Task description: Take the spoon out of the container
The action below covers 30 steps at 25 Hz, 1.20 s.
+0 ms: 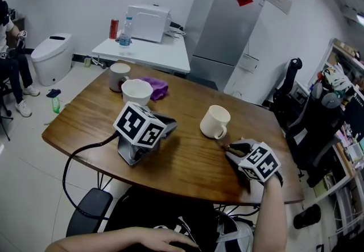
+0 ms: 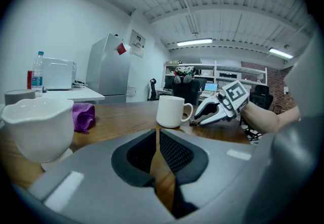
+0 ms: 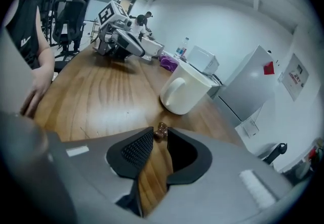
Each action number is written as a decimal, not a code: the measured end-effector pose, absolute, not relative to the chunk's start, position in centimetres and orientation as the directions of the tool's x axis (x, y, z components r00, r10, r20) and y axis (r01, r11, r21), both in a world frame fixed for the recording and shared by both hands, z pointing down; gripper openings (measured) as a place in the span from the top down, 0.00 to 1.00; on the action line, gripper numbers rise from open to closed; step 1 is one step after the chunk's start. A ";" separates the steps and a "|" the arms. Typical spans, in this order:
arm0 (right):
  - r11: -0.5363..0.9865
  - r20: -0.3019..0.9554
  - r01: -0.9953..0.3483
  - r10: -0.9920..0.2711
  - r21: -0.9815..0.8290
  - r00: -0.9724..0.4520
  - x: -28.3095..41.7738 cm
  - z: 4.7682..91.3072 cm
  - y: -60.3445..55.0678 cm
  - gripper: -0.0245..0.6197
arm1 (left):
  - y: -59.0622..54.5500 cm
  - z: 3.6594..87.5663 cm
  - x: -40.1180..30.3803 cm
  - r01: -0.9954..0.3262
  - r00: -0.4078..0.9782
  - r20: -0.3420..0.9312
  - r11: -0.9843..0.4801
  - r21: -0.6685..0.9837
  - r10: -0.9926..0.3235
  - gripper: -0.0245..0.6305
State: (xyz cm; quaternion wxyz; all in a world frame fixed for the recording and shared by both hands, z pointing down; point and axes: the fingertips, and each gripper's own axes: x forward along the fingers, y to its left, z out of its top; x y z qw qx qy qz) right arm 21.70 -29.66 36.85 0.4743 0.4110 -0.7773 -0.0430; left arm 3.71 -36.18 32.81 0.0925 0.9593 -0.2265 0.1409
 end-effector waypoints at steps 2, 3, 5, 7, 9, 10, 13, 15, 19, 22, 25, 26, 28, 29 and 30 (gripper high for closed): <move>0.645 0.684 -0.615 -0.694 0.453 -0.224 21.7 36.4 -29.8 0.82 | -36.2 32.8 3.7 -0.461 0.858 0.312 -0.880 0.114 -0.409 0.93; 0.638 0.674 -0.625 -0.702 0.450 -0.232 21.8 36.1 -29.8 0.82 | -36.2 32.8 3.7 -0.461 0.857 0.313 -0.880 0.114 -0.409 0.93; 0.623 0.652 -0.642 -0.718 0.447 -0.244 21.9 35.6 -29.8 0.82 | -36.2 32.8 3.7 -0.461 0.858 0.313 -0.880 0.114 -0.409 0.93; 0.604 0.627 -0.662 -0.737 0.444 -0.252 22.1 35.1 -29.9 0.83 | -36.1 32.8 3.7 -0.461 0.858 0.312 -0.880 0.113 -0.408 0.93; 0.583 0.596 -0.689 -0.757 0.431 -0.267 22.3 34.5 -30.0 0.85 | -36.1 32.7 3.7 -0.461 0.857 0.313 -0.880 0.113 -0.409 0.93; 0.572 0.577 -0.706 -0.767 0.418 -0.280 22.4 34.2 -30.0 0.86 | -36.1 32.7 3.7 -0.461 0.857 0.313 -0.880 0.114 -0.408 0.93; 0.539 0.502 -0.765 -0.799 0.352 -0.331 22.5 33.1 -30.1 0.89 | -36.2 32.8 3.6 -0.460 0.858 0.313 -0.880 0.114 -0.408 0.93; 0.525 0.444 -0.802 -0.814 0.286 -0.374 22.6 32.3 -30.1 0.89 | -36.2 32.8 3.6 -0.460 0.858 0.313 -0.881 0.114 -0.408 0.93; 0.495 0.339 -0.860 -0.836 0.124 -0.432 23.2 31.3 -30.0 0.90 | -36.2 32.8 3.7 -0.460 0.858 0.314 -0.880 0.115 -0.408 0.93; 0.474 0.283 -0.879 -0.850 0.043 -0.444 23.8 30.8 -29.9 0.91 | -36.2 32.8 3.6 -0.460 0.858 0.314 -0.880 0.115 -0.407 0.93; 0.480 0.256 -0.877 -0.849 0.011 -0.462 23.6 30.7 -29.8 0.91 | -36.2 32.8 3.6 -0.461 0.857 0.314 -0.880 0.114 -0.408 0.93; 0.481 0.251 -0.877 -0.849 0.007 -0.464 23.6 30.7 -29.8 0.91 | -36.2 32.8 3.6 -0.461 0.857 0.314 -0.880 0.114 -0.408 0.93; 0.484 0.234 -0.875 -0.849 -0.009 -0.473 23.6 30.6 -29.7 0.91 | -36.2 32.7 3.6 -0.460 0.858 0.314 -0.880 0.115 -0.407 0.93; 0.487 0.223 -0.873 -0.849 -0.021 -0.479 23.6 30.5 -29.7 0.91 | -36.2 32.7 3.6 -0.460 0.858 0.314 -0.881 0.116 -0.406 0.93; 0.490 0.211 -0.871 -0.849 -0.033 -0.485 23.6 30.4 -29.7 0.91 | -36.2 32.7 3.6 -0.459 0.858 0.314 -0.881 0.116 -0.406 0.93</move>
